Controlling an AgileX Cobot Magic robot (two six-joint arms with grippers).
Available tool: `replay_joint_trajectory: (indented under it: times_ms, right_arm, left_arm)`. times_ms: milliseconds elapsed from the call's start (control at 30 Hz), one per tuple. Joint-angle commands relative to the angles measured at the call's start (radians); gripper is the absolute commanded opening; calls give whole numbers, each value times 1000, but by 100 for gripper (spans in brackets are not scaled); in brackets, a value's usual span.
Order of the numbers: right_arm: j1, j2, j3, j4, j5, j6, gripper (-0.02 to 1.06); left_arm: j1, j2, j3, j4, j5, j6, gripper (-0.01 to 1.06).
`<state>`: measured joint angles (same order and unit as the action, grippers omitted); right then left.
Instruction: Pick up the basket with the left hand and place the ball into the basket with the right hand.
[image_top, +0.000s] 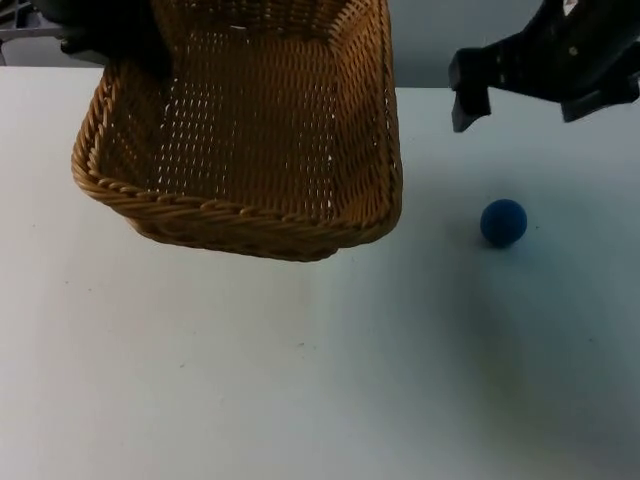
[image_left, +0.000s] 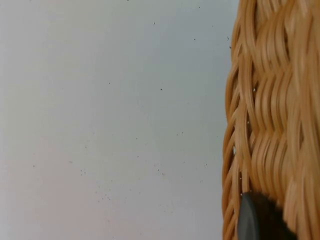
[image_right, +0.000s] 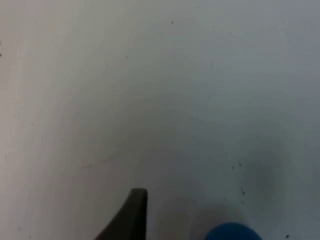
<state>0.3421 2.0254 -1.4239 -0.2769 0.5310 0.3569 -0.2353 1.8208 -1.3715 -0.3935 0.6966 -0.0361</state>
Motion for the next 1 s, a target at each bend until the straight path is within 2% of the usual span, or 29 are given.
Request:
replay_joint_trajectory:
  times_ms: [0,467,967]
  right_arm:
    - [4,35,-23,17,17,-3,104]
    - [4,146,-45,73,61,-34,104]
    - [4,205,-45,73,75,-50,104]
  left_arm:
    - [-7,-3,-1,-14,-20,0,0]
    - [-7,-1,-1,-14,-28,2,0]
    - [-7,-1,-1,-18,-22,2,0]
